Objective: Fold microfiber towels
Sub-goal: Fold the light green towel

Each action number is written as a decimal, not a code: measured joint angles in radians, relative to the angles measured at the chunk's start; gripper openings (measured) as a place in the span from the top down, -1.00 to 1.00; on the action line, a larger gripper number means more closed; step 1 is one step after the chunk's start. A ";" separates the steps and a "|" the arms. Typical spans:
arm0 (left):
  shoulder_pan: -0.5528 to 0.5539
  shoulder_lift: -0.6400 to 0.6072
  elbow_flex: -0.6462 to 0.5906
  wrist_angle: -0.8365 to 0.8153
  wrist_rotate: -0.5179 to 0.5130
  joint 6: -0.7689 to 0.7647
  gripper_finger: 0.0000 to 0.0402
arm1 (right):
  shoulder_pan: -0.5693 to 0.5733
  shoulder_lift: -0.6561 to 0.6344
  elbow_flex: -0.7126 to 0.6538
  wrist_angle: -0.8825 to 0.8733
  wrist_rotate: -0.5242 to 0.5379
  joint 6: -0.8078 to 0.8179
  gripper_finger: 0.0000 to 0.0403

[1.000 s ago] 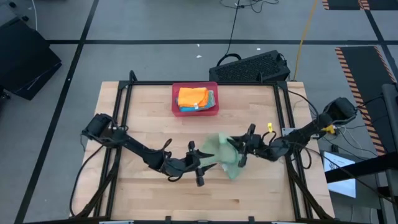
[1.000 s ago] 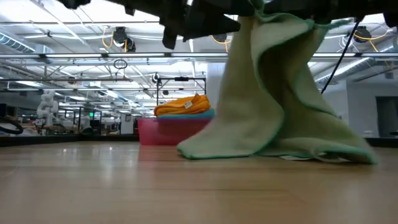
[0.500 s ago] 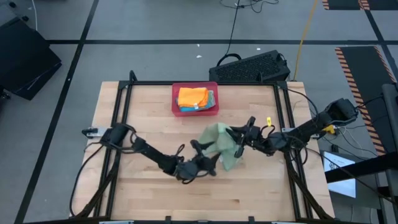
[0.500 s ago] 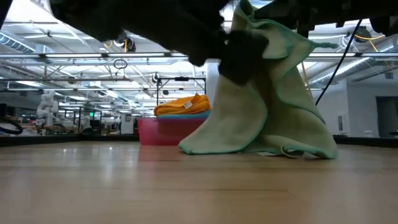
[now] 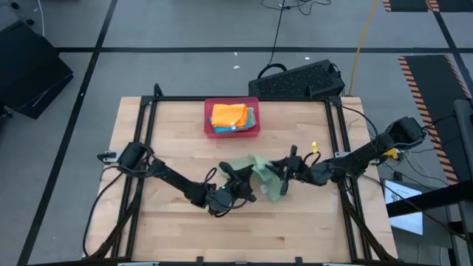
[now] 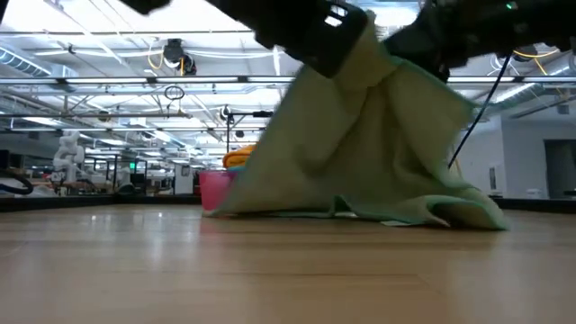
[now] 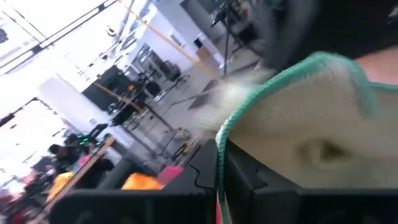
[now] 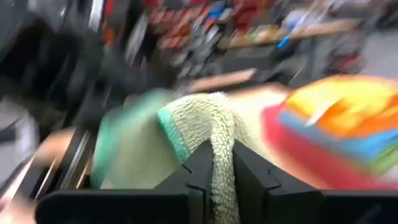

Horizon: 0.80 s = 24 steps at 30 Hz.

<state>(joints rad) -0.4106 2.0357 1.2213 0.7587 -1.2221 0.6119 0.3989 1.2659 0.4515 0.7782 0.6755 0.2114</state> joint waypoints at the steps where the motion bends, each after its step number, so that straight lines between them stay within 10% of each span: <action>1: -0.008 -0.017 0.000 -0.042 -0.021 -0.010 0.92 | 0.007 0.000 0.000 -0.048 -0.040 0.042 0.75; 12: -0.034 -0.172 0.000 -0.750 0.242 -0.617 0.98 | 0.186 0.000 0.000 -0.479 -0.359 0.369 0.05; 24: -0.026 -0.172 0.000 -0.817 0.286 -0.726 0.94 | 0.428 0.220 0.041 -0.443 -0.044 0.332 -0.02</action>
<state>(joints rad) -0.4370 1.8637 1.2213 -0.0584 -0.9360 -0.1139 0.8273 1.4863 0.4929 0.3353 0.6316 0.5439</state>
